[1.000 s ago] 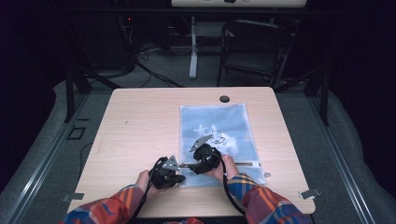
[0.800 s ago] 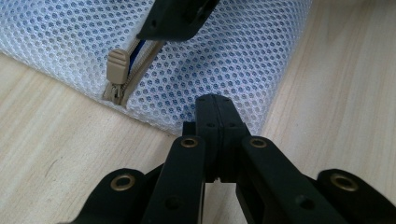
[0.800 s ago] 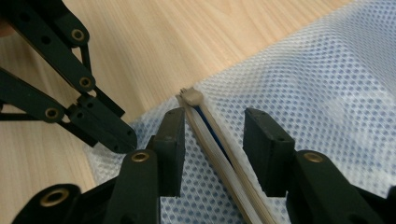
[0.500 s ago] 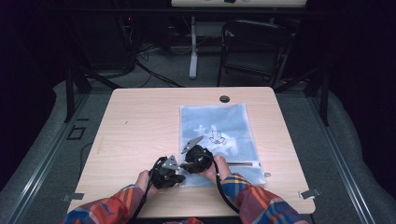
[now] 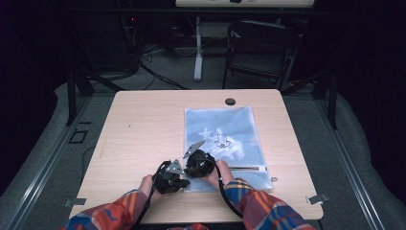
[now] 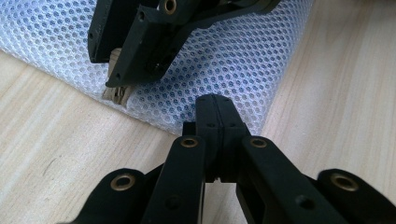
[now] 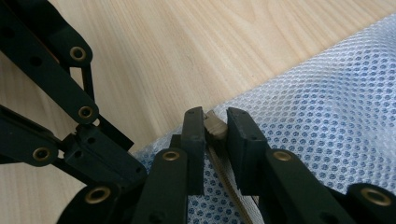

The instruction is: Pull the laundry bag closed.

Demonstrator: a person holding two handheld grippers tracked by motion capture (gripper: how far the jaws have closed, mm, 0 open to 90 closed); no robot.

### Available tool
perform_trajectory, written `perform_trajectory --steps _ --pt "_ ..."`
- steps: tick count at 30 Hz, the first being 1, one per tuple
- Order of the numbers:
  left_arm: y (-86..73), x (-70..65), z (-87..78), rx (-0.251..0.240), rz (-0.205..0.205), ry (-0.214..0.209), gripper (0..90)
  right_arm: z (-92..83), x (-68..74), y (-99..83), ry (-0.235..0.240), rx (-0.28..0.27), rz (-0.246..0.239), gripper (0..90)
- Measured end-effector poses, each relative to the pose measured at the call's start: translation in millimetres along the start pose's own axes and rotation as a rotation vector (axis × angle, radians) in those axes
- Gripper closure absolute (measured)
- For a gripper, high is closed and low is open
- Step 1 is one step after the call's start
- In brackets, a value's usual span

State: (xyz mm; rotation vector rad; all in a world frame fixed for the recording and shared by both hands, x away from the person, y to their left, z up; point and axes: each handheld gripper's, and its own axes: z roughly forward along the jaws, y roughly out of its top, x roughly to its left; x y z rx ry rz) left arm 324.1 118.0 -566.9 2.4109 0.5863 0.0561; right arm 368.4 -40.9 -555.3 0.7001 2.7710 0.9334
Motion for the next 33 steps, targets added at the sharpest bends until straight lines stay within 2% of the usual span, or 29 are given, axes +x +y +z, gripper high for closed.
perform_trajectory --steps 16,21,24,25,26,27,28,29,30,31,33 --pt "0.1 -0.9 0.5 0.007 -0.041 0.011 90.0 -2.4 -3.5 -2.7 0.028 0.001 -0.001 81.5" --pt "-0.6 0.1 0.1 0.003 -0.058 0.005 90.0 -4.6 -5.4 -4.8 0.038 0.005 0.004 81.9" --pt "0.5 2.9 -1.1 0.000 -0.071 -0.007 90.0 -3.0 -4.7 -4.6 0.039 0.006 -0.010 82.0" --pt "1.4 6.1 -5.2 -0.021 -0.082 0.005 90.0 -2.4 -4.3 -4.1 0.032 0.016 -0.018 82.0" --pt "1.4 6.1 -5.2 -0.021 -0.082 0.005 90.0 -2.4 -4.3 -4.1 0.032 0.016 -0.018 82.0" --pt "1.8 8.2 -7.9 -0.051 -0.099 0.015 90.0 -1.9 -5.3 -4.4 0.040 0.014 -0.006 82.0" --pt "1.8 8.2 -7.9 -0.051 -0.099 0.015 90.0 -1.9 -6.4 -4.4 0.044 0.015 -0.007 82.0" --pt "1.8 8.3 -5.8 -0.027 -0.085 0.043 90.0 -1.1 -6.8 -4.8 0.041 0.007 0.000 82.1" --pt "1.8 8.3 -5.8 -0.027 -0.085 0.043 90.0 -1.1 -6.8 -4.8 0.041 0.007 0.000 82.1" --pt "1.4 9.7 -3.0 -0.016 -0.083 0.026 90.0 -1.8 -7.5 -4.3 0.045 0.022 -0.004 82.0" --pt "2.1 10.5 0.6 -0.009 -0.078 0.030 90.0 -1.6 -7.8 -4.0 0.049 0.027 -0.009 82.1"
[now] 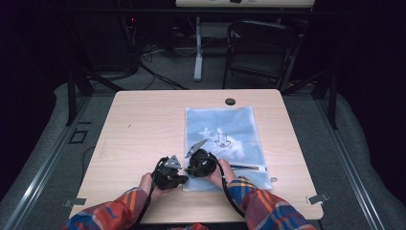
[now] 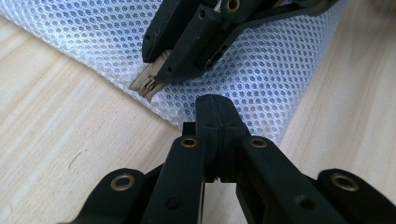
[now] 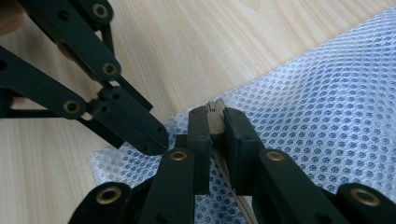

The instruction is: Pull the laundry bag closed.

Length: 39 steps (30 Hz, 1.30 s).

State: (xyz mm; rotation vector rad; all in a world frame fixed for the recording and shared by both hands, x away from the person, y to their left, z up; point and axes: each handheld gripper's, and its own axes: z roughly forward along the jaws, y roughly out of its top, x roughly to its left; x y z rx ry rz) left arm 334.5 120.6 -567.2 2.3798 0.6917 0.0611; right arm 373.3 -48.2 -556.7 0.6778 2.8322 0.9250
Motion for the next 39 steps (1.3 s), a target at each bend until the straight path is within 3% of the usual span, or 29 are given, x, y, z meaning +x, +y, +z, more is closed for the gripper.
perform_trajectory --steps 21,23,29,31,32,36,39 --pt "-1.3 -0.1 -0.5 0.019 -0.059 0.035 90.0 -9.7 -1.5 -3.5 -0.013 0.001 -0.012 82.3" --pt "-3.1 2.7 -0.9 0.008 -0.093 0.015 90.0 -10.6 -1.5 -3.6 -0.013 0.006 -0.018 82.3" --pt "-2.0 0.8 -0.7 0.013 -0.068 0.032 90.0 -10.1 -1.2 -3.3 -0.013 0.009 -0.017 82.2" --pt "-0.2 0.6 -1.7 -0.001 -0.069 0.022 90.0 -9.0 -1.3 -2.9 -0.011 0.004 -0.019 82.2" --pt "1.9 -2.4 -0.5 -0.008 -0.042 0.007 90.0 -6.9 -1.8 -2.7 -0.003 -0.003 -0.015 82.2" --pt "4.0 -1.5 4.7 -0.012 -0.013 -0.011 90.0 -5.3 -2.6 -2.7 0.005 0.002 -0.012 82.2" --pt "4.7 1.8 8.0 -0.014 -0.036 -0.027 90.0 -4.7 -2.7 -2.7 0.007 0.006 -0.013 82.2"
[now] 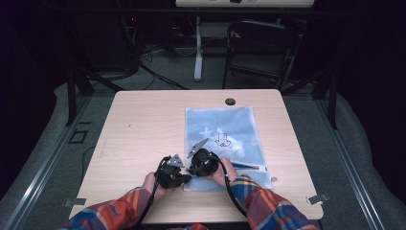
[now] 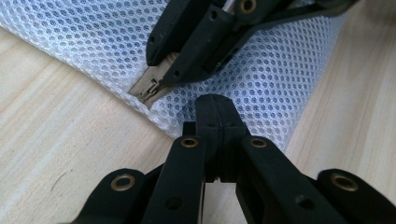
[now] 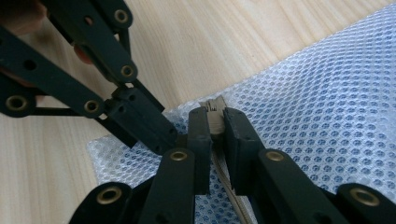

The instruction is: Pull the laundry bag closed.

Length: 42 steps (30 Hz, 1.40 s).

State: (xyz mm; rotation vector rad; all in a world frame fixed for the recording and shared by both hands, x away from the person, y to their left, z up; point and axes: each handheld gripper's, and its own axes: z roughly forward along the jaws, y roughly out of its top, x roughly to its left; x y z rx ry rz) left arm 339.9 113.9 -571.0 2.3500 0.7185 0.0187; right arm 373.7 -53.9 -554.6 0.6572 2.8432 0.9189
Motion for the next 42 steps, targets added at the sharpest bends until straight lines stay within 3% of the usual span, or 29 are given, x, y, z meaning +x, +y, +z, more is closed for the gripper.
perform_trajectory --steps 1,11,20,28,29,32,37,39,42 --pt "0.2 1.4 -0.1 0.002 -0.027 -0.007 90.0 -0.6 -0.5 -0.5 0.000 0.002 0.003 82.3" --pt "-1.4 -0.9 0.0 -0.005 -0.050 0.010 90.0 -9.5 -2.8 -5.0 -0.002 0.008 -0.005 82.3" --pt "-2.2 0.0 -0.3 -0.009 -0.058 0.004 90.0 -15.5 -7.3 -13.5 -0.001 0.025 -0.010 82.3" --pt "0.5 -3.0 -0.7 0.006 -0.033 0.026 90.0 -14.2 -5.4 -10.0 -0.001 0.015 -0.007 82.2" --pt "1.3 -3.9 -1.9 -0.008 -0.029 0.044 89.9 -12.1 -4.9 -7.9 -0.002 0.012 -0.018 82.2" --pt "2.2 -1.6 -1.9 -0.004 -0.021 0.037 88.4 -10.5 -3.9 -5.9 0.002 0.012 -0.019 82.2" --pt "1.6 0.1 0.3 -0.004 -0.046 0.052 90.0 -9.9 -5.0 -5.7 0.004 0.024 -0.013 82.2" --pt "0.6 0.9 0.3 -0.009 -0.065 0.039 90.0 -10.8 -7.1 -7.4 0.004 0.024 -0.012 82.2" --pt "0.4 0.3 0.3 -0.010 -0.065 0.045 90.0 -13.2 -6.4 -8.2 0.004 0.036 -0.004 82.2"
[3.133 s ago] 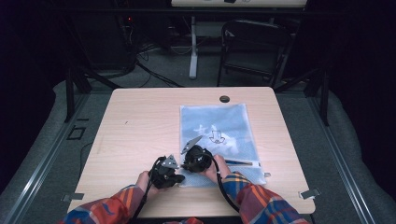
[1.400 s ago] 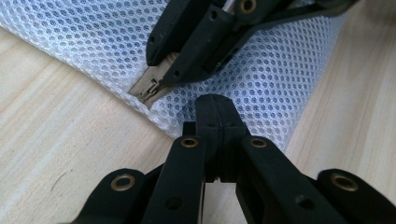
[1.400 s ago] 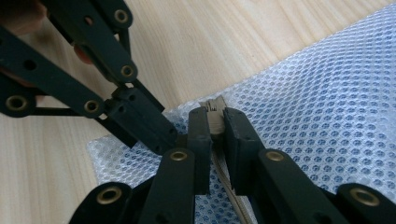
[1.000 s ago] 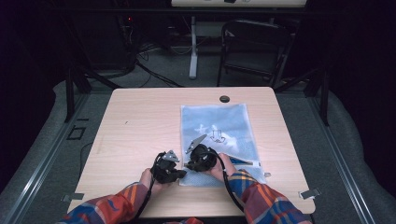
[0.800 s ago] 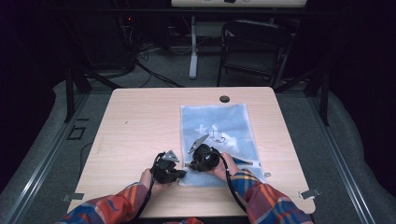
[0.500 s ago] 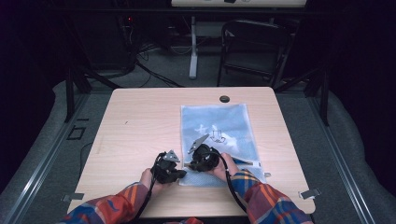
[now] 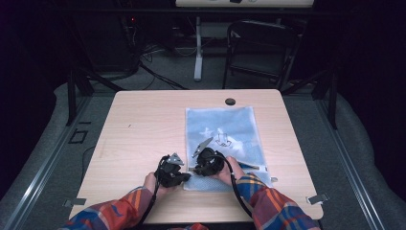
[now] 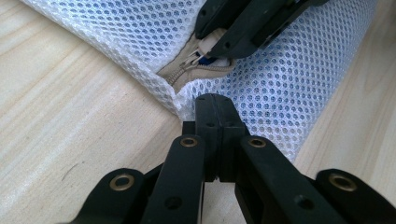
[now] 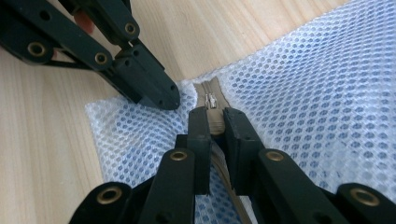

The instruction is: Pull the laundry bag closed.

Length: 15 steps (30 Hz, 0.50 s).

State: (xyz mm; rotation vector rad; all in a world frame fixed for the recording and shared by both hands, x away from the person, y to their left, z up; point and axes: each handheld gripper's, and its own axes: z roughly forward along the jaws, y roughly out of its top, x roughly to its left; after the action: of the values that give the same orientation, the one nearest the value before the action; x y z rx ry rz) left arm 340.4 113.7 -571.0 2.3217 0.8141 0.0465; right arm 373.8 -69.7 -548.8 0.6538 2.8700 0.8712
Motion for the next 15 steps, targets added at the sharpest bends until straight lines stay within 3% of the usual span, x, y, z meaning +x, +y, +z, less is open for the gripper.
perform_trajectory --steps 15 --pt "-1.8 0.5 -0.2 -0.011 -0.015 -0.003 90.0 -5.9 0.7 -2.5 -0.007 0.024 -0.020 82.1"
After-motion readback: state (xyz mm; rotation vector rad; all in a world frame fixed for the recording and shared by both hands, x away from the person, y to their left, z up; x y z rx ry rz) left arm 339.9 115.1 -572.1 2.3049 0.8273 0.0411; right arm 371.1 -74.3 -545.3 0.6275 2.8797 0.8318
